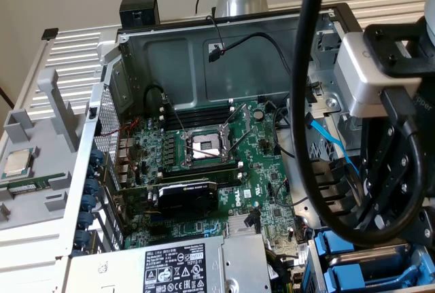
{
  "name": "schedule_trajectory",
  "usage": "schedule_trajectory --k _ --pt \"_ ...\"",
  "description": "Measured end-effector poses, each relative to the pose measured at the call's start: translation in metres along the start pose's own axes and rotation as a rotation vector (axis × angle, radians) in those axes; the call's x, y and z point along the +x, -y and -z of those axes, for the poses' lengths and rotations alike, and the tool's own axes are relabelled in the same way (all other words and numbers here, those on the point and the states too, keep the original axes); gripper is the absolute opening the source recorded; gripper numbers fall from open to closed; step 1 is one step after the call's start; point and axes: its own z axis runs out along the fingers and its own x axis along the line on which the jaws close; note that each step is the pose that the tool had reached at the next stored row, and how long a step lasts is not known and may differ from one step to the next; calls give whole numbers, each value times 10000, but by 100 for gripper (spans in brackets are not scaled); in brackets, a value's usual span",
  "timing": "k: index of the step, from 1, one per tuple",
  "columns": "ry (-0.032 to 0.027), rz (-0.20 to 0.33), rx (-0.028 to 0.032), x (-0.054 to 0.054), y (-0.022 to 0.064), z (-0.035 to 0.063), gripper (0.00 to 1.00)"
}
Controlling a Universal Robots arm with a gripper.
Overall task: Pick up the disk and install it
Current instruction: 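Insert the second disk wire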
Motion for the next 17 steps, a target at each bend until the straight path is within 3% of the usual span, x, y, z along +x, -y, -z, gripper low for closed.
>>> schedule_trajectory --k 17 --pt "-1 0 0 1 3 -25 16"
